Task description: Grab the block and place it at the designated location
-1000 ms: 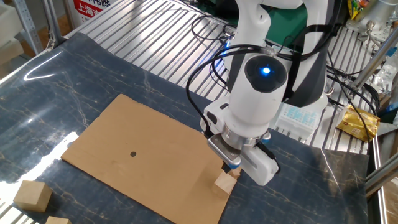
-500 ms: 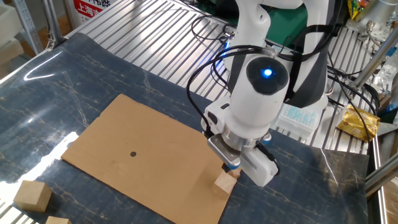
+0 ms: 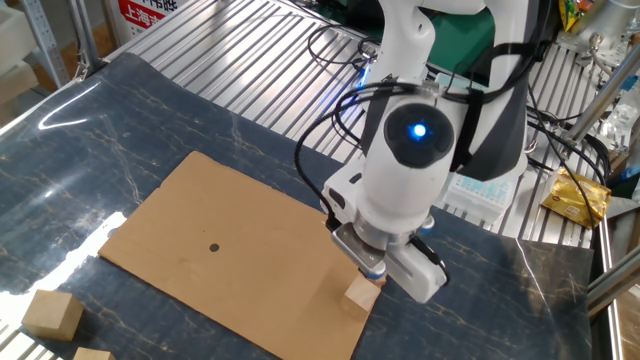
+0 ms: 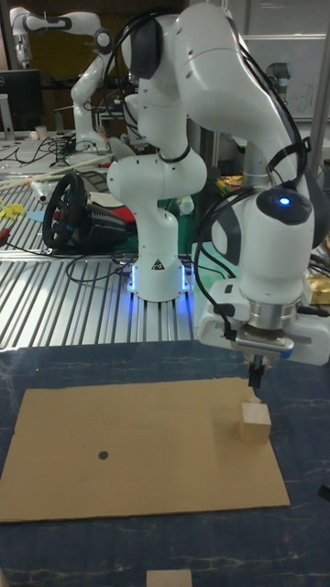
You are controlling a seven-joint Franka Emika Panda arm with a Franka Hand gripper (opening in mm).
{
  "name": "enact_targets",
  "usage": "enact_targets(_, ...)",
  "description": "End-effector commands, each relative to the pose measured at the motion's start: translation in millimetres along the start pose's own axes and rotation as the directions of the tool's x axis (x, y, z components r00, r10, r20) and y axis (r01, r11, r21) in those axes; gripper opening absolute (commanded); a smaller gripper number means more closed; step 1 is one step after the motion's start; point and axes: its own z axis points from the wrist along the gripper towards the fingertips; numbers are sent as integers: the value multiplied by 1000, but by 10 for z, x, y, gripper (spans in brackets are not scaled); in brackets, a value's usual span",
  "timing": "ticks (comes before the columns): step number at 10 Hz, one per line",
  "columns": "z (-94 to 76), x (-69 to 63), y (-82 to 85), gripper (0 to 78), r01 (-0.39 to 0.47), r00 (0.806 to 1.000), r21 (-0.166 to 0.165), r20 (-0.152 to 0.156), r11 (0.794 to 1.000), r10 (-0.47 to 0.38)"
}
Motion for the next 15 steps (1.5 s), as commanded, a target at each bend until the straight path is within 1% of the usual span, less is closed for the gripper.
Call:
enact_targets(1, 108, 7, 100, 0, 23, 1000, 0, 0, 1000, -23)
enact_targets(2, 163, 20, 123, 0, 32, 999, -1, 4, 999, -32)
enact_targets(5, 306, 5, 147, 0, 46, 999, 0, 6, 999, -46)
enact_targets(9, 454, -56, 108, 0, 53, 999, -1, 10, 999, -53)
enact_targets(13, 505, -60, 103, 0, 55, 998, 1, 9, 998, -55)
enact_targets(14, 514, -53, 104, 0, 58, 998, 5, 10, 998, -58)
enact_targets(15, 518, -48, 103, 0, 59, 998, 6, 6, 998, -59)
